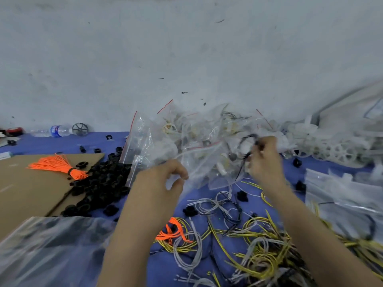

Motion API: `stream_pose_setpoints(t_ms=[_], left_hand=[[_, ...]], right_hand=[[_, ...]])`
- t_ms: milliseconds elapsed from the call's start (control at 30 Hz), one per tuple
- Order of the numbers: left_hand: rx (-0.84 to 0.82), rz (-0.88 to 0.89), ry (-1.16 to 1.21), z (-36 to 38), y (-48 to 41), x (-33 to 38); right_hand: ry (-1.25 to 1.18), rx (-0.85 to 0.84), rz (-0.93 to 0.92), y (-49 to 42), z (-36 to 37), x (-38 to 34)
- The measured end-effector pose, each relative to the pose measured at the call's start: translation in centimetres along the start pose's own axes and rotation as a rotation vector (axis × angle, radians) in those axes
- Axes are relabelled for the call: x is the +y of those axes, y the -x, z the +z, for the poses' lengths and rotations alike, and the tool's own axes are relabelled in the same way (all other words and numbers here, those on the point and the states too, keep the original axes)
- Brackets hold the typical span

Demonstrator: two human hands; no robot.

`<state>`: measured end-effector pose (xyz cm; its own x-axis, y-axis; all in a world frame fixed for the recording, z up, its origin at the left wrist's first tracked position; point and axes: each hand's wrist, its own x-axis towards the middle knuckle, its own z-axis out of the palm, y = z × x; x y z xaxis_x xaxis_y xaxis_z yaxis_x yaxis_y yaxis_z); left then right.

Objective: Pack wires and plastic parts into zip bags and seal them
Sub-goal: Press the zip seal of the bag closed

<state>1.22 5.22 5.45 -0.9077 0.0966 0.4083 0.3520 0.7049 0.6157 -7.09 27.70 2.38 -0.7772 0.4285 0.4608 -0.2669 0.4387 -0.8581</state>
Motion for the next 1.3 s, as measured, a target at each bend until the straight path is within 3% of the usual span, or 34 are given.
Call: stream_pose_setpoints(t_ms=[100,167,267,400,500,600,800,900,1000,1067,1233,1300], left_hand=[[-0.063,0.084,-0.060,1.7,0.0,1.6],[-0.117,0.128,-0.092,3.2,-0.1,2.4],[-0.180,0.156,-0.153,5.2,0.2,3.6],[-0.263,0.232,-0.070,5.9,0.7,4.9],[-0.268,0.244,-0.030,5.4,0.7,5.2],[-0.269,0.304,-0.042,5.2,0.7,5.4],[-0.332,0.402,-0.049,6.0,1.1,5.5],[-0.346,0.366,-0.041,5.4,1.2,5.7],[-0.272,0.297,-0.043,4.3,1.1,5.6],[-0.226,0.277,-0.022,3.8,1.2,5.6],[-0.302,0.218,-0.044,3.9,1.4,5.8],[-0.321,0.200,-0.042,3.9,1.3,5.8]], right_hand=[[-0.646,0.056,0.266,0.1,-5.5,-1.7],[-1.003,-0.092,0.397,0.7,-7.6,-3.3],[-1.098,-0.424,0.398,2.0,-8.4,-5.8],[-0.862,-0.665,0.287,4.0,-6.7,-6.6],[-0.262,-0.685,0.008,4.2,-6.0,-5.8],[0.166,-0.719,-0.209,4.1,-5.7,-5.1],[0.734,-0.638,-0.235,4.8,-4.1,-4.0],[0.654,-0.651,-0.214,4.6,-4.4,-4.3],[0.345,-0.488,-0.279,4.6,-5.1,-5.8],[0.284,-0.433,-0.331,4.8,-4.9,-6.1],[0.666,-0.552,-0.211,5.4,-3.8,-5.2],[0.602,-0.619,-0.186,5.3,-4.2,-5.1]])
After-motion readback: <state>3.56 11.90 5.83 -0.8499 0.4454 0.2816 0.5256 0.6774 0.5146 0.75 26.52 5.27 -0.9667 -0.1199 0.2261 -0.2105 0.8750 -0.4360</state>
